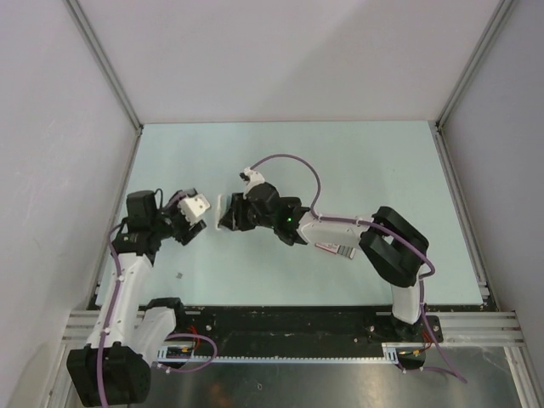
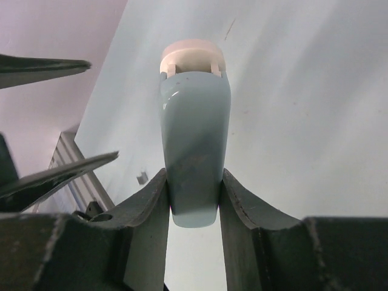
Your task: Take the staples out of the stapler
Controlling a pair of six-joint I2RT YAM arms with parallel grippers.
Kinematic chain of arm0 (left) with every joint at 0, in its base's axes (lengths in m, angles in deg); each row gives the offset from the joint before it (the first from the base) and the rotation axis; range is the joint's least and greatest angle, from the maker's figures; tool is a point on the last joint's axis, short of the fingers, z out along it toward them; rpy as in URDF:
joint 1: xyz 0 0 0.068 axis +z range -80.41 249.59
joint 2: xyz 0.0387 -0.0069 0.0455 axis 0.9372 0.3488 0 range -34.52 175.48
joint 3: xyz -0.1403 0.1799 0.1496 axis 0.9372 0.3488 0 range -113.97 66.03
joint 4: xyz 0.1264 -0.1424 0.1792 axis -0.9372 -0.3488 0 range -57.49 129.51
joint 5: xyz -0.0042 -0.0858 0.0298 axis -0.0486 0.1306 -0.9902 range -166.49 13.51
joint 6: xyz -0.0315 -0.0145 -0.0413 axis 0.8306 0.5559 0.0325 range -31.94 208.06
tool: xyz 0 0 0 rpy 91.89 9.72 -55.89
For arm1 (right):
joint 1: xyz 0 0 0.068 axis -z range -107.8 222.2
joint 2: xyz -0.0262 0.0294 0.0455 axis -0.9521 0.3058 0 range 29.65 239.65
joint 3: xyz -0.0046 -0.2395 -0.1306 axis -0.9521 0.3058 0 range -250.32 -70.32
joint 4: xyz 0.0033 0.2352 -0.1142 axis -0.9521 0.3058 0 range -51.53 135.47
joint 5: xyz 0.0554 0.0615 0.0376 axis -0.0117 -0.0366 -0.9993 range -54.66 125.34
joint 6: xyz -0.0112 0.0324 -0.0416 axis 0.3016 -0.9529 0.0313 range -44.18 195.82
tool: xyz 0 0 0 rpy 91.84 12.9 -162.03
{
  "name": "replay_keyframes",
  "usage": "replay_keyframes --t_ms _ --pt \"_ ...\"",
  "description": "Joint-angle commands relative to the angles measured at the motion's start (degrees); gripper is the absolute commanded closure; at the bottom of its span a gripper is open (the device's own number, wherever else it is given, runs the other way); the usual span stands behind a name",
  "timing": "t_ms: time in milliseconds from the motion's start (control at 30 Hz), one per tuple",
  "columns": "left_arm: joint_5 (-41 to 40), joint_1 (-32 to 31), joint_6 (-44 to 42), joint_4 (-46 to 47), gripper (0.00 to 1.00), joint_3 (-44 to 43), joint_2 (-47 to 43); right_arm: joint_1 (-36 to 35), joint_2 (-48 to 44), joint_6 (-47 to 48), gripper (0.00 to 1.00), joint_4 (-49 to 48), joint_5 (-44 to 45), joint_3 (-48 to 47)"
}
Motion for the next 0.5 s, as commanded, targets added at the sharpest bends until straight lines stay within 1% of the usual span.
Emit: replay_keyframes --t_ms 0,100,200,333,367,400,467 --pt "9.26 3.59 16.07 -1.42 0.29 -7.98 1.99 -0.44 2.34 -0.72 1.00 6.06 2.24 -7.95" --pt "14.79 8.99 25.72 -1.37 0.27 -12.38 4.73 -1.67 5.59 0.76 1.00 15.37 4.18 -13.97" --pt "16.77 11.88 32.92 -1.36 0.23 -15.66 6.53 -3.52 11.45 2.70 1.00 25.44 6.41 -23.22" --pt "16.85 13.02 37.67 -1.33 0.15 -18.26 5.94 -5.02 18.17 3.55 1.00 33.72 7.11 -32.46" --pt "16.84 13.13 38.33 -1.35 0.08 -18.35 5.30 -5.21 19.49 3.74 1.00 35.18 7.48 -34.31" --pt "16.88 13.18 38.92 -1.35 0.04 -18.36 4.45 -5.34 20.94 3.88 1.00 37.05 7.89 -36.47" --pt "16.78 13.22 39.94 -1.38 0.01 -18.18 2.65 -5.60 23.65 4.34 1.00 41.79 8.50 -41.16"
